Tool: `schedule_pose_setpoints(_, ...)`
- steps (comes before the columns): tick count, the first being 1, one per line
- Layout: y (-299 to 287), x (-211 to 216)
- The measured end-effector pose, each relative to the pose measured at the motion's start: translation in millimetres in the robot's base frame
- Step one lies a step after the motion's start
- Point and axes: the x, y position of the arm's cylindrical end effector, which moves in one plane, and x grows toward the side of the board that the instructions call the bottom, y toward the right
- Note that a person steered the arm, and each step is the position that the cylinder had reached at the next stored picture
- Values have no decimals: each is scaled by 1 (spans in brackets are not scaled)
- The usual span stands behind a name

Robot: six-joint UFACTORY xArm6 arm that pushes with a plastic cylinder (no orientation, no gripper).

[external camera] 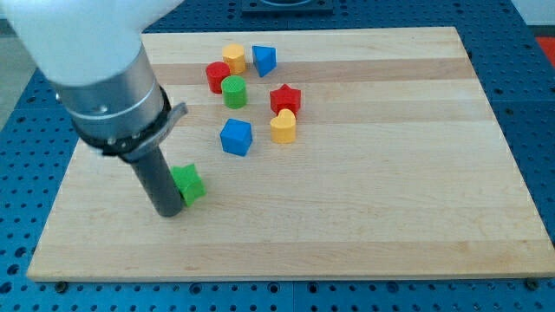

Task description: Move the green star towards the group of blocks

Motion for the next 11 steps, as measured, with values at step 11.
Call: schedule_pose_setpoints(11, 25, -38)
